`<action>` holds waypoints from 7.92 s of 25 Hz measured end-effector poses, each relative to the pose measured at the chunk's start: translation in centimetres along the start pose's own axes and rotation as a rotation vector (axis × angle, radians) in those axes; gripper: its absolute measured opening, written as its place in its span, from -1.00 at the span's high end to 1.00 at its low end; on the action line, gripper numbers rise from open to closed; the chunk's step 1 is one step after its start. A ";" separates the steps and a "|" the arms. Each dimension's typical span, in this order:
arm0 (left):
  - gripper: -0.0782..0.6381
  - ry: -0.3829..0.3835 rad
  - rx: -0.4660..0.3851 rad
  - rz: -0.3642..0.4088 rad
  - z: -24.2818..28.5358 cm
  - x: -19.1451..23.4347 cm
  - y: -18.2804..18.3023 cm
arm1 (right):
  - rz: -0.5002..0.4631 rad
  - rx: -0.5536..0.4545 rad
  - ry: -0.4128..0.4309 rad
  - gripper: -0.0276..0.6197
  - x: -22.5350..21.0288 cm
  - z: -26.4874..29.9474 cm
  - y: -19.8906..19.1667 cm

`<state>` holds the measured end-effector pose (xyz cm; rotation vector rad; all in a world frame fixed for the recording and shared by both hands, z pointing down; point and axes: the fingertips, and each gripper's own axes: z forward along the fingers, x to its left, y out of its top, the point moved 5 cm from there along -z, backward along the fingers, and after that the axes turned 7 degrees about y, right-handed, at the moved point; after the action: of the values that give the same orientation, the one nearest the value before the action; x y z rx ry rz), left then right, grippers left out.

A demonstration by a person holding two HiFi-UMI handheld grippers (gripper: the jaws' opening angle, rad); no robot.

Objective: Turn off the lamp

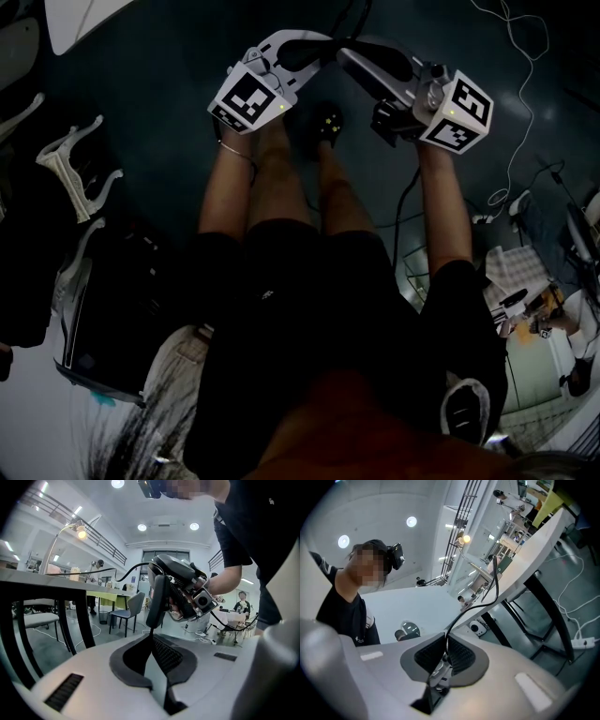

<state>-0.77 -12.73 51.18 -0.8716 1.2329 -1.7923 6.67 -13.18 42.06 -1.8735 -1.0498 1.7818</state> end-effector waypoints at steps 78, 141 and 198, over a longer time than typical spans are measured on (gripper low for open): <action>0.74 -0.026 -0.032 -0.230 -1.0 -1.2 -1.2 | -0.150 0.087 -0.117 0.61 -3.0 -1.1 -5.4; 0.73 0.030 0.026 -0.270 -1.7 -1.5 -4.9 | -0.177 0.231 -0.232 0.71 -4.8 -1.6 -8.5; 0.74 0.144 0.021 -0.262 -3.4 0.4 -4.6 | -0.081 0.222 -0.504 0.66 -9.2 -4.2 -11.6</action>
<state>-4.81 -10.59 54.58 -0.9408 1.2321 -2.1037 8.22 -11.04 57.22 -1.2629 -1.0128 2.2762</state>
